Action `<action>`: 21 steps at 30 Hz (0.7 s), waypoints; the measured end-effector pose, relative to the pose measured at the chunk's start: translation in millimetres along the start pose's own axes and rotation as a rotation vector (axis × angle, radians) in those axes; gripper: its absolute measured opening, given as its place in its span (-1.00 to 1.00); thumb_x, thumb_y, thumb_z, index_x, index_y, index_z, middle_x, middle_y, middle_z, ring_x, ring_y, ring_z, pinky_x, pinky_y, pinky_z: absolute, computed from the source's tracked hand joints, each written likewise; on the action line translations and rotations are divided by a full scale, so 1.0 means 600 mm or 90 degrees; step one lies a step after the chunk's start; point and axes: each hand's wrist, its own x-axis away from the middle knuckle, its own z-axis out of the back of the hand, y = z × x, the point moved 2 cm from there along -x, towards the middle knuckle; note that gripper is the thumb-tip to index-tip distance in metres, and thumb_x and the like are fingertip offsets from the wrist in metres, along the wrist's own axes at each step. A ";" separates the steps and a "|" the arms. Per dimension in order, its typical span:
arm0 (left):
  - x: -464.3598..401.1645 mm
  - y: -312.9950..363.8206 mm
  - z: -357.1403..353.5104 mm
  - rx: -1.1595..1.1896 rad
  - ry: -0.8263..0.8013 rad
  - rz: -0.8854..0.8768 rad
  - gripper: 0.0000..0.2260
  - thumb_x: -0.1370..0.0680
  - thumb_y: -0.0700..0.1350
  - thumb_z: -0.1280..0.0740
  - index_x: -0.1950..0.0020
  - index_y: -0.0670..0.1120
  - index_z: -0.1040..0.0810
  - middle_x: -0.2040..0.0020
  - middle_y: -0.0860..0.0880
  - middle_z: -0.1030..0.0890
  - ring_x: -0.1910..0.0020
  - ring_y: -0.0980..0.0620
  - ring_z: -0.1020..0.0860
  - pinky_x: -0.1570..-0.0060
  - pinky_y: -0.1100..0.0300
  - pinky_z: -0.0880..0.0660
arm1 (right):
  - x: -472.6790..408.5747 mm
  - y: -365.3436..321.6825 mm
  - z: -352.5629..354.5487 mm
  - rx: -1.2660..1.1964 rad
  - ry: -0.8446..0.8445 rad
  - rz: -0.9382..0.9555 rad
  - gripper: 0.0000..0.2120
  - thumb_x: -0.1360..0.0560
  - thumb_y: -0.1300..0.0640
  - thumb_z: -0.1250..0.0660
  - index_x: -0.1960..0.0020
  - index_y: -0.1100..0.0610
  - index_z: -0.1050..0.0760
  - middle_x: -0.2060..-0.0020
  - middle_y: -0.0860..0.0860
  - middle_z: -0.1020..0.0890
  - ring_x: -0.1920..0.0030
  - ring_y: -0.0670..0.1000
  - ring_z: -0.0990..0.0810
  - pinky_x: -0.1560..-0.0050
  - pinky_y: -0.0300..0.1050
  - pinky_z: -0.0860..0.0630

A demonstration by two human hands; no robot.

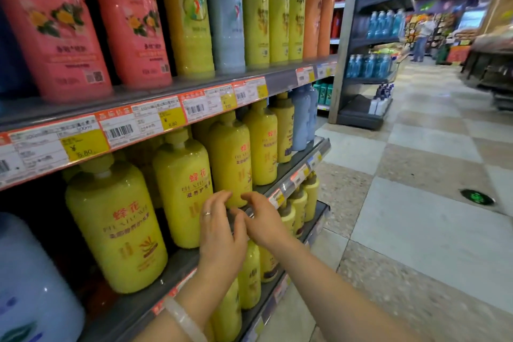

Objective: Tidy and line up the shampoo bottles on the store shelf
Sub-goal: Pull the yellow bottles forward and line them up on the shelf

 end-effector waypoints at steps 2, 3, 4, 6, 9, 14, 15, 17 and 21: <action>-0.018 0.004 -0.011 -0.007 -0.031 -0.024 -0.66 -0.51 -0.31 -0.27 -0.29 -0.20 -0.40 -0.27 -0.15 -0.41 -0.28 -0.10 -0.38 -0.20 0.33 -0.17 | -0.007 0.003 0.012 0.031 0.019 0.008 -0.48 -0.52 -0.01 -0.27 -0.41 0.14 -0.27 -0.37 0.09 -0.39 -0.37 0.05 -0.36 -0.31 -0.13 -0.30; -0.026 0.006 -0.019 -0.011 -0.046 -0.039 -0.65 -0.53 -0.30 -0.25 -0.32 -0.18 -0.38 -0.30 -0.13 -0.40 -0.30 -0.09 -0.36 -0.22 0.31 -0.17 | -0.011 0.006 0.019 0.050 0.031 0.015 -0.49 -0.52 0.00 -0.27 -0.41 0.15 -0.27 -0.37 0.09 -0.38 -0.37 0.04 -0.35 -0.30 -0.15 -0.29; -0.030 0.007 -0.029 -0.012 -0.065 -0.047 -0.63 -0.55 -0.28 -0.22 -0.35 -0.15 -0.35 -0.34 -0.10 -0.38 -0.34 -0.06 -0.33 -0.24 0.31 -0.15 | -0.014 0.010 0.026 0.068 0.050 0.023 -0.50 -0.52 0.03 -0.27 -0.40 0.16 -0.28 -0.36 0.09 -0.39 -0.36 0.05 -0.35 -0.29 -0.17 -0.29; -0.031 0.005 -0.060 -0.006 -0.099 -0.050 -0.61 -0.58 -0.23 -0.16 -0.42 -0.11 -0.27 -0.42 -0.05 -0.31 -0.41 0.00 -0.25 -0.26 0.38 -0.08 | -0.014 0.028 0.037 0.087 0.100 0.033 -0.56 -0.53 0.12 -0.25 -0.37 0.19 -0.31 -0.31 0.11 -0.42 -0.33 0.07 -0.37 -0.25 -0.19 -0.28; -0.019 -0.001 -0.111 -0.037 -0.142 -0.053 -0.56 -0.57 -0.07 -0.06 -0.44 -0.15 -0.23 -0.47 -0.09 -0.25 -0.46 -0.03 -0.20 -0.32 0.33 -0.03 | 0.006 0.083 0.041 0.085 0.137 0.040 -0.63 -0.51 0.19 -0.23 -0.31 0.21 -0.36 -0.21 0.12 -0.48 -0.23 0.10 -0.44 -0.16 -0.19 -0.32; -0.020 -0.008 -0.164 -0.112 -0.155 -0.087 -0.51 -0.57 -0.11 -0.22 -0.46 -0.18 -0.19 -0.50 -0.12 -0.16 -0.48 -0.09 -0.14 -0.41 0.14 -0.07 | 0.039 0.183 0.073 0.110 0.139 0.021 -0.65 -0.50 0.18 -0.26 -0.28 0.11 -0.37 -0.23 0.02 -0.45 -0.26 0.02 -0.41 -0.15 -0.27 -0.30; -0.027 -0.010 -0.167 -0.133 -0.153 -0.094 -0.49 -0.57 -0.10 -0.22 -0.47 -0.16 -0.16 -0.51 -0.10 -0.13 -0.49 -0.07 -0.12 -0.42 0.13 -0.07 | 0.036 0.189 0.081 0.114 0.138 0.011 -0.64 -0.51 0.17 -0.27 -0.30 0.09 -0.36 -0.24 0.02 -0.45 -0.27 0.02 -0.40 -0.14 -0.28 -0.28; -0.041 -0.012 -0.164 -0.187 -0.159 -0.104 -0.48 -0.57 -0.06 -0.21 -0.48 -0.15 -0.13 -0.52 -0.10 -0.09 -0.49 -0.07 -0.09 -0.43 0.14 -0.03 | 0.017 0.184 0.091 0.108 0.129 -0.009 -0.63 -0.52 0.13 -0.27 -0.31 0.10 -0.36 -0.25 0.03 -0.45 -0.27 0.03 -0.40 -0.13 -0.27 -0.28; -0.065 -0.008 -0.144 -0.223 -0.205 -0.098 -0.49 -0.59 -0.04 -0.16 -0.49 -0.15 -0.10 -0.53 -0.11 -0.05 -0.51 -0.05 -0.01 -0.44 0.18 0.07 | -0.068 0.128 0.106 0.070 0.129 -0.025 -0.57 -0.53 0.11 -0.27 -0.35 0.19 -0.32 -0.32 0.10 -0.41 -0.35 0.08 -0.36 -0.29 -0.09 -0.30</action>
